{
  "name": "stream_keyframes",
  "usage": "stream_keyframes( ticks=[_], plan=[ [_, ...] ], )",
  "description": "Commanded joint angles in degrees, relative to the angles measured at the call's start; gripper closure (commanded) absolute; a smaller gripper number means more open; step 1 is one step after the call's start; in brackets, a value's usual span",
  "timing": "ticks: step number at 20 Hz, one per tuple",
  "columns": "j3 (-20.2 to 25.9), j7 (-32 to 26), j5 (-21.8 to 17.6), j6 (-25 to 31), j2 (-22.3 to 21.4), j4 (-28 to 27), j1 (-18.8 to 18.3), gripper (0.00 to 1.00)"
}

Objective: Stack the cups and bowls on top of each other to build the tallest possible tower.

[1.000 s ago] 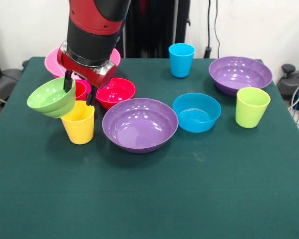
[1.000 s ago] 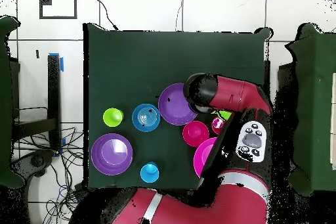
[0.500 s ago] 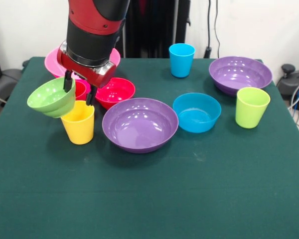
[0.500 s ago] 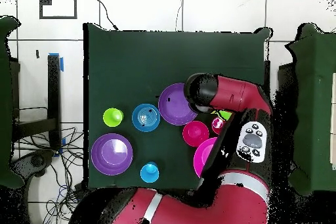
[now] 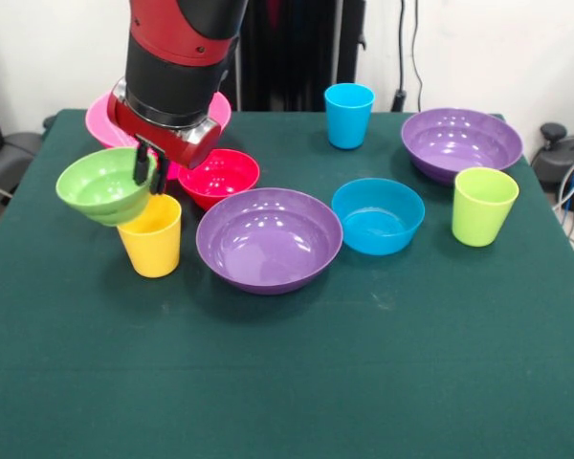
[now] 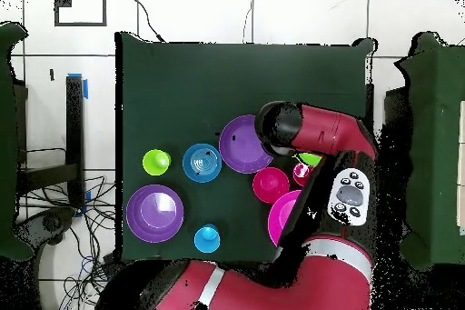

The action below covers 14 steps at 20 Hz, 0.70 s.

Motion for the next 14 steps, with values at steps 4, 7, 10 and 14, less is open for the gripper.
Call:
stream_keyframes(
  ticks=[4, 7, 10, 14],
  plan=[
    [3.6, 10.0, 1.7, -3.4, 2.5, -0.2, 1.7, 1.0],
    [3.5, 10.2, 1.8, -3.6, 2.5, 0.2, 2.0, 1.0],
    [3.4, 10.2, 1.7, -3.8, 2.6, 0.0, 1.9, 1.0],
    [3.3, 9.6, 1.6, -3.3, 3.0, -1.3, 1.9, 1.0]
  ],
)
